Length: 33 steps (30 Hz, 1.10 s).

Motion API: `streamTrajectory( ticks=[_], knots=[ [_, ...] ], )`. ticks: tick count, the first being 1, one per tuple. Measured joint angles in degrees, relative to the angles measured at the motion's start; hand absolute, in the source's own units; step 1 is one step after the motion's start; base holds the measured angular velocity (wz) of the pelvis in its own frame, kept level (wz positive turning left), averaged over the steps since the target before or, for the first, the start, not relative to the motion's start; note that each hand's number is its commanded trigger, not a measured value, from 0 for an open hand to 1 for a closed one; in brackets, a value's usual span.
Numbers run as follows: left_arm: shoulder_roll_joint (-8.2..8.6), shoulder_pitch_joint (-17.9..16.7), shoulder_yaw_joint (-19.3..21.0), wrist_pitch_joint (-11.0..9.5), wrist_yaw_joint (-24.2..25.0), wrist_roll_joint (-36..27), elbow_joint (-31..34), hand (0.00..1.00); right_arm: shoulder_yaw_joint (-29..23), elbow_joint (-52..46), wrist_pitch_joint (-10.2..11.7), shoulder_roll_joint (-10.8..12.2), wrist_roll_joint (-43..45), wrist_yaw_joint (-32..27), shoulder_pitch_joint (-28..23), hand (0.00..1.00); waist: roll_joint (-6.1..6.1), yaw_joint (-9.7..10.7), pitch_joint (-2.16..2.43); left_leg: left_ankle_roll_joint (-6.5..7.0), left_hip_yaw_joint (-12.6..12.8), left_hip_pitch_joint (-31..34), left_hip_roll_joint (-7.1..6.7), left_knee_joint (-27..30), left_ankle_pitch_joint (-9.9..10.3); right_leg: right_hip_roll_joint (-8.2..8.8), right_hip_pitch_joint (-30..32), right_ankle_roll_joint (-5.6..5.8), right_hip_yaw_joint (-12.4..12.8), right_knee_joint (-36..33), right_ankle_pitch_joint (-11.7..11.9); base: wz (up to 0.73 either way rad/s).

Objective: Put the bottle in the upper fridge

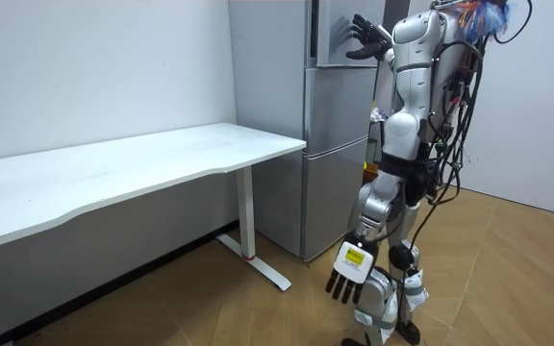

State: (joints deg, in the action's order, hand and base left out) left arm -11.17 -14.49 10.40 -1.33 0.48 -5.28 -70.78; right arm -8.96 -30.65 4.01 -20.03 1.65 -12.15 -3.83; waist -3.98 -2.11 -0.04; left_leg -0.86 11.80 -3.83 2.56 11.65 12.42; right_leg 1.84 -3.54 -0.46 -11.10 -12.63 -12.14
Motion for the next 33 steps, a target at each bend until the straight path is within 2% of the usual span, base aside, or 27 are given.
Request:
streamTrajectory(
  ticks=[18,26,33],
  knots=[
    [-0.01,0.1,-1.4,0.2,0.2,0.5,0.0,0.0,0.5,0.3,0.1,0.2,-1.5,3.2,0.0,0.0,-0.19,0.3,-0.02,0.0,-0.2,-0.4,-0.01,0.1,0.0,0.02,-0.5,0.0,-0.2,0.1,0.0,0.0],
    [-0.03,0.1,-2.2,0.2,0.3,3.0,0.1,0.0,0.9,0.7,0.1,0.2,-1.2,3.5,0.0,0.0,-0.26,0.1,0.01,0.0,-0.2,-0.4,-0.01,0.1,0.0,0.05,-0.6,-0.01,-0.2,0.0,0.0,0.0],
    [-0.04,0.4,-2.2,1.6,0.3,6.2,2.1,0.0,1.1,2.6,0.3,0.2,-0.9,2.7,1.5,0.0,-0.37,-0.1,-0.04,0.01,-0.8,-0.5,-0.05,0.2,0.0,0.12,-0.7,-0.04,-0.5,0.3,0.0,0.02]
  ],
)
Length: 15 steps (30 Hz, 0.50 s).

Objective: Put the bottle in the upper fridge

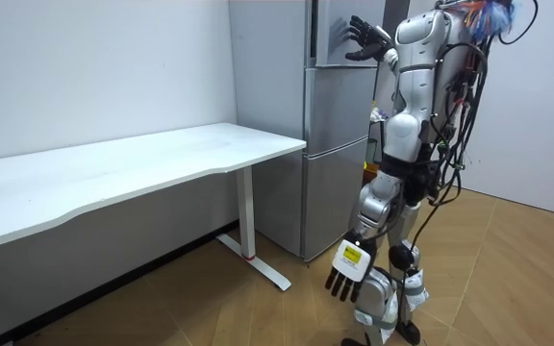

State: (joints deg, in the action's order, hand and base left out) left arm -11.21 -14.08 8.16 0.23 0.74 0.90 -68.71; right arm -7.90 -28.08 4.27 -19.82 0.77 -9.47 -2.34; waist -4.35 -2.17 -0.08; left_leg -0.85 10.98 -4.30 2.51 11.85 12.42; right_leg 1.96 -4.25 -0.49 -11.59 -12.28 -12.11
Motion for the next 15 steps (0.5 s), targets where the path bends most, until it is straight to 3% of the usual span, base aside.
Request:
streamTrajectory(
  ticks=[8,15],
  knots=[
    [-0.04,0.1,0.2,0.0,0.2,2.7,1.9,0.0,0.0,2.6,-0.1,0.0,0.2,-2.5,3.1,0.0,-0.13,-1.5,-0.02,0.0,-0.8,0.8,0.01,0.7,0.0,-0.01,0.1,-0.03,-0.9,0.5,0.2,0.05],
    [-0.05,0.6,0.7,1.2,1.0,3.8,3.7,0.0,0.1,4.7,-0.1,0.0,2.2,-6.0,5.0,0.0,-0.09,-3.0,-0.21,-0.02,-1.6,0.8,-0.11,0.7,0.0,0.04,-0.5,0.0,-1.8,0.7,0.1,0.07]
  ],
)
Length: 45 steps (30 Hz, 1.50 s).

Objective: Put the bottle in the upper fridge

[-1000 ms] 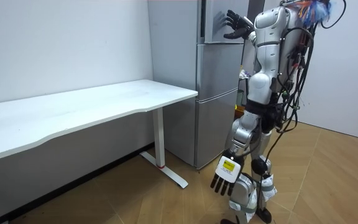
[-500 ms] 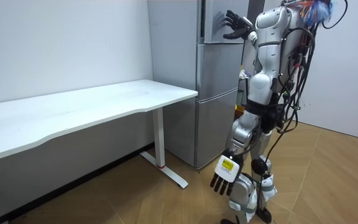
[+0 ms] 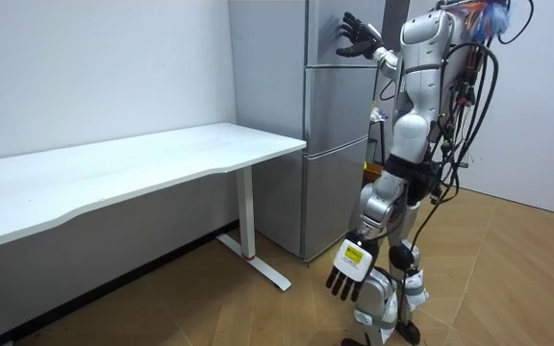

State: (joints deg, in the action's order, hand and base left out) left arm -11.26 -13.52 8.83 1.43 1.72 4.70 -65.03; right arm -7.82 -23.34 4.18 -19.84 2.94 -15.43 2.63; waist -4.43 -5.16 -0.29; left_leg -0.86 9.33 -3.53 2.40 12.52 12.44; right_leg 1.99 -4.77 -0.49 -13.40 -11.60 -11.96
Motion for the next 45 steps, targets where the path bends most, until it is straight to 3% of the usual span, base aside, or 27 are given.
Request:
streamTrajectory(
  ticks=[13,30,35,37,41,45],
  knots=[
    [-0.5,0.2,0.0,1.2,0.0,-0.1,2.0,0.0,0.5,5.0,0.2,-0.3,1.9,-1.0,2.2,0.0,-0.91,0.2,-0.11,0.04,-0.6,0.1,-0.07,0.2,0.0,0.11,-0.7,0.0,-0.3,-0.1,0.0,0.01],
    [-0.78,-2.3,-1.1,2.3,0.0,0.0,4.8,0.0,1.6,11.3,0.9,-0.4,1.6,-0.6,5.4,0.0,-0.73,0.7,0.07,0.22,-1.5,-0.2,-0.17,1.2,-0.1,0.23,-1.7,0.0,-1.2,-0.1,0.3,0.02],
    [-0.71,-2.3,-1.0,2.3,0.2,-0.1,4.6,0.0,1.6,11.2,1.4,-0.4,1.5,0.0,5.4,0.0,-0.58,1.1,0.27,0.21,-1.5,-0.4,-0.15,1.1,-0.1,0.22,-1.6,0.0,-1.1,-0.1,0.3,0.0],
    [-0.7,-2.6,-0.5,2.3,0.2,-0.1,4.6,0.0,1.5,11.1,1.4,-0.4,1.5,0.1,5.3,0.0,-0.43,1.6,0.9,0.21,-1.5,-0.2,-0.16,1.0,-0.1,0.21,-1.3,0.0,-1.1,0.0,0.3,0.0],
    [-0.72,-3.0,1.2,2.3,0.2,-0.2,4.6,0.0,-0.3,10.9,1.2,-0.7,1.3,0.0,5.3,0.0,-0.42,2.3,1.0,0.21,-1.6,0.0,-0.17,1.1,-0.1,0.2,-1.3,0.0,-1.3,-0.1,0.3,0.03],
    [-0.75,-3.9,2.5,2.1,0.1,-0.7,4.6,0.0,-4.7,11.0,0.8,-1.5,-4.5,-1.2,3.5,0.0,-0.67,3.3,0.96,0.21,-1.1,-0.2,-0.16,0.9,-0.1,0.19,-1.3,0.01,-1.0,0.0,0.3,-0.03]
  ],
)
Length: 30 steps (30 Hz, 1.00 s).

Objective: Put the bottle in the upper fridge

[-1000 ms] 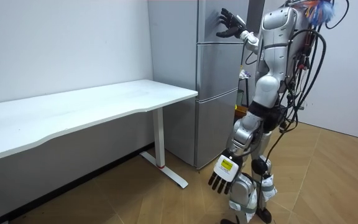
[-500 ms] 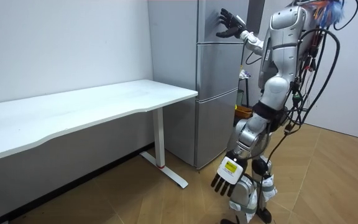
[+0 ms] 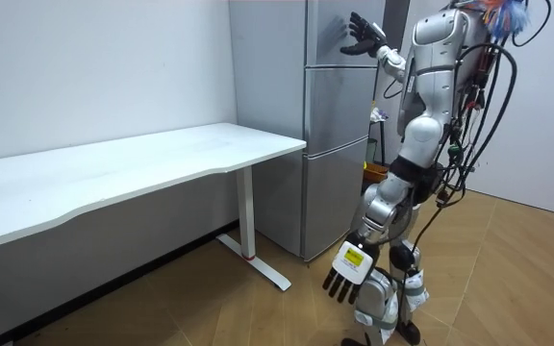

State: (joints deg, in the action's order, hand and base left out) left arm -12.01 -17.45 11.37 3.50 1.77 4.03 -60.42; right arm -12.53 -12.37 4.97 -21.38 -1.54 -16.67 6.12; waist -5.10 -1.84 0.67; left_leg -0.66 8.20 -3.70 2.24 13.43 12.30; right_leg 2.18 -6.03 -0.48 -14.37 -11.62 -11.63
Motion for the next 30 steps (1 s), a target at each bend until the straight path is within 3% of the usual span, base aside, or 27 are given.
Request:
streamTrajectory(
  ticks=[5,13,20,26,30],
  knots=[
    [0.27,-0.9,1.6,-0.3,-0.4,0.0,0.0,0.0,-5.2,0.0,-1.0,-1.0,-3.8,-2.9,-3.2,0.0,-0.32,1.3,-0.16,-0.01,0.7,0.0,0.03,-0.4,0.0,0.01,0.5,0.05,0.3,0.0,0.0,-0.07],
    [0.56,-1.1,2.1,-1.2,-3.0,0.0,0.2,0.0,-13.9,1.8,-0.7,-1.1,-10.9,-8.9,-7.8,0.0,-0.07,3.5,-0.39,-0.06,2.1,-0.2,0.21,-1.0,0.1,-0.21,1.2,0.05,1.7,0.1,0.0,-0.08],
    [1.15,-1.1,2.1,-1.6,-4.3,-0.6,0.2,0.0,-17.4,6.7,-0.8,-1.0,-12.6,-12.9,-12.3,0.0,0.62,5.5,-0.39,-0.01,3.4,-1.0,0.16,-1.9,0.1,-0.27,1.1,0.23,3.2,0.0,-0.1,-0.1],
    [1.16,-1.5,2.0,-1.4,-6.5,-2.6,0.1,0.0,-18.2,10.8,-1.3,-0.3,-22.1,-17.6,-15.8,0.0,1.01,6.8,-0.49,-0.02,3.6,-1.5,0.13,-2.5,0.1,-0.24,0.9,0.27,3.1,0.6,-0.2,-0.02],
    [1.29,-1.2,1.9,-1.4,-8.0,-5.2,1.5,0.0,-18.0,17.6,-0.8,2.4,-31.1,-19.2,-19.8,0.0,1.08,6.4,-0.43,-0.02,3.3,-1.3,0.11,-2.1,0.2,-0.27,0.8,0.31,3.1,1.0,-0.1,0.05]
  ],
)
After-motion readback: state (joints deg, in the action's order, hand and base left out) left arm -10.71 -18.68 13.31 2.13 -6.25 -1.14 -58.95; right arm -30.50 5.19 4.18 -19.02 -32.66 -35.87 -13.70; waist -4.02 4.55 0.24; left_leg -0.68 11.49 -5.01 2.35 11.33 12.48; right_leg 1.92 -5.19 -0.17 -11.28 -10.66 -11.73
